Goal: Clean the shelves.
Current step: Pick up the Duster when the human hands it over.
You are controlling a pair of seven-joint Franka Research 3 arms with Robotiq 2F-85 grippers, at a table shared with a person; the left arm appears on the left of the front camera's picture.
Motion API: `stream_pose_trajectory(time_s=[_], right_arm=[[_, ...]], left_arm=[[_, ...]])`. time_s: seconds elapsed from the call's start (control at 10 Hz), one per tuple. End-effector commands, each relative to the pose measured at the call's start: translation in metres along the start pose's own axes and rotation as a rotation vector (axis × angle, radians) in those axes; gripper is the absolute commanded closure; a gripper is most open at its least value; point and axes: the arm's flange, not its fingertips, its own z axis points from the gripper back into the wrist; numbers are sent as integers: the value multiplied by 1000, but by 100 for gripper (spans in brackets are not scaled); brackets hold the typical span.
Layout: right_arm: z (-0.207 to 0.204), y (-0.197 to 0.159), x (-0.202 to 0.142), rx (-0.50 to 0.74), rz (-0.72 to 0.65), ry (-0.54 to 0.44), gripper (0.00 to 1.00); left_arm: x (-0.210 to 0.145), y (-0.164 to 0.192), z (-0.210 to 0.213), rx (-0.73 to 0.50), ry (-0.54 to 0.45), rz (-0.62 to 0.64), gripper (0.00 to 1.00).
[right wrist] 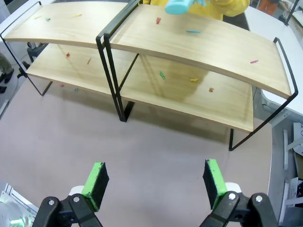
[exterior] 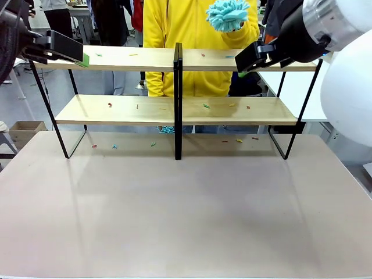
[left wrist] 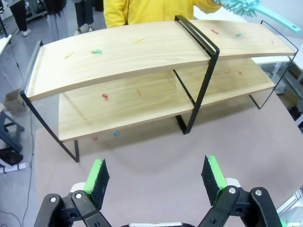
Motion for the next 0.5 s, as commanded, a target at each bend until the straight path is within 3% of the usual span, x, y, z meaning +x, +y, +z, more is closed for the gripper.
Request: stream_pose_trajectory(time_s=[0.0, 0.4], right_arm=[[5, -2, 6, -14, -23, -29, 0], [17, -5, 3, 1, -23, -59, 0]], left_arm=[[0, 1, 0, 2, 0, 2, 0], [0, 1, 0, 2, 0, 2, 0]])
